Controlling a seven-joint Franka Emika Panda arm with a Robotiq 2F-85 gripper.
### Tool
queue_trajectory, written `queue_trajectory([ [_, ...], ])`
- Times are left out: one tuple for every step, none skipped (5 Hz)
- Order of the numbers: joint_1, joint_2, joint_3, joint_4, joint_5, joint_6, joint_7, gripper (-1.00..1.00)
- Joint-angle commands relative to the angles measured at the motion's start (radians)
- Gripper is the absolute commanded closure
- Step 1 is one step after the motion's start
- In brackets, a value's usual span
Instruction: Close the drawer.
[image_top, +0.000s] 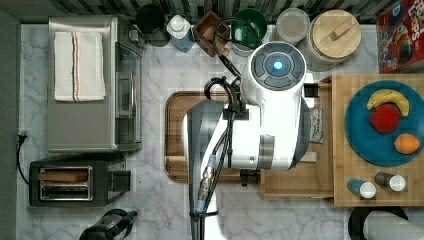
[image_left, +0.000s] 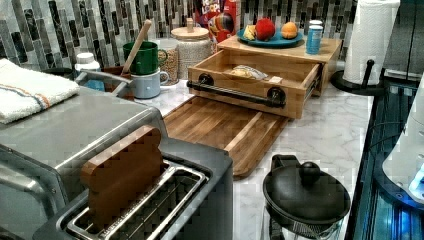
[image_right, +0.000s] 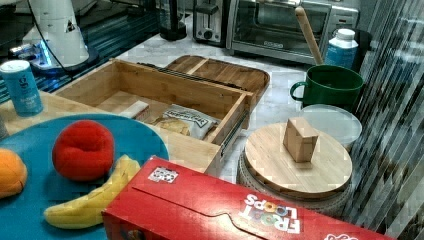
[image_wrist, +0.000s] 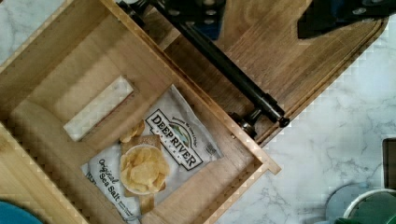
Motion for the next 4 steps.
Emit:
queue_trajectory([
  [-0.003, 0.002, -0.003, -0.003, -0.001, 0.001, -0.012, 1.00],
  [-0.004, 0.002, -0.002, -0.003, -0.001, 0.001, -0.012, 1.00],
  [-0.012, 0.017, -0.009, 0.025, 0.072, -0.049, -0.059, -1.00],
  [-0.020, 0.005, 0.047, 0.008, 0.061, -0.071, -0.080, -1.00],
])
